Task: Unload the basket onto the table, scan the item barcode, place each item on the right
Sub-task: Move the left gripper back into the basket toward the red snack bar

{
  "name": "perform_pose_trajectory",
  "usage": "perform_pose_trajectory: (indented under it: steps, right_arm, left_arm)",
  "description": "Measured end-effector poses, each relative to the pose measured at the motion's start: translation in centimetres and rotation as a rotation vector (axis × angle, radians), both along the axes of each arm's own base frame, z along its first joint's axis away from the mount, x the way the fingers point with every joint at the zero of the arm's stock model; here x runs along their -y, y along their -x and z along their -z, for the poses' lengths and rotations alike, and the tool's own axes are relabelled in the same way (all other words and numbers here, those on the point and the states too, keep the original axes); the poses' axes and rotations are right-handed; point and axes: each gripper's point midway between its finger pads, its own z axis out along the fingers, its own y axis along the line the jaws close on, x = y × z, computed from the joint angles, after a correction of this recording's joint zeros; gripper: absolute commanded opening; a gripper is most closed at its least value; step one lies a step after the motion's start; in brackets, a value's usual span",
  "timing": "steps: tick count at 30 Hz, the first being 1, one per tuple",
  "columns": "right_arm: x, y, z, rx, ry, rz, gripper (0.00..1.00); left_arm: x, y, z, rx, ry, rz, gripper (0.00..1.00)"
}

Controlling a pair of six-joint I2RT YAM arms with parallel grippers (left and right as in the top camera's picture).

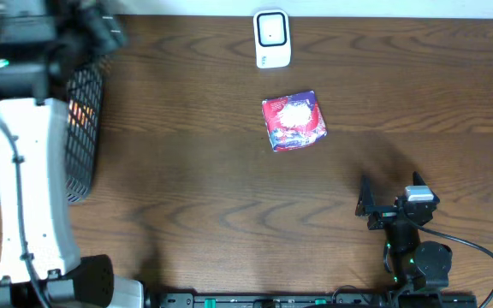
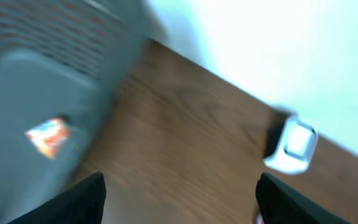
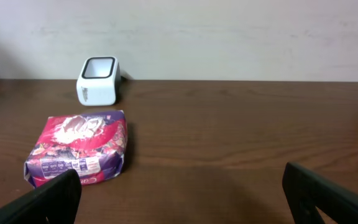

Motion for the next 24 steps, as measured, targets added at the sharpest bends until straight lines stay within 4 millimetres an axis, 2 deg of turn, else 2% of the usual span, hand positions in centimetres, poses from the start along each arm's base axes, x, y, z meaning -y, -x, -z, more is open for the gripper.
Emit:
perform_pose_trajectory:
  steps: [5,8,11,16,20,24]
  right_arm:
    - [0.0,0.0,0.0,0.000,0.000,0.000,0.99]
    - [0.0,0.0,0.0,0.000,0.000,0.000,0.99]
    - [0.0,0.0,0.0,0.000,0.000,0.000,0.99]
    - [0.0,0.0,0.0,0.000,0.000,0.000,0.99]
    - [0.0,0.0,0.0,0.000,0.000,0.000,0.99]
    - [0.0,0.0,0.0,0.000,0.000,0.000,0.99]
  left_arm:
    - [-7.5,2.0,-0.7,0.017,-0.004,-0.181,0.77]
    - [-11.3,3.4,-0.6,0.010,-0.005,-0.278,0.77]
    - [-14.1,4.8,-0.4,0.000,-0.003,-0.352,0.77]
    - [-17.4,7.5,0.3,-0.041,0.011,-0.454,0.77]
    - [-18.8,9.4,1.3,-0.099,0.014,-0.514,0.77]
    - [-20.1,11.0,3.2,-0.209,-0.028,-0.587,0.77]
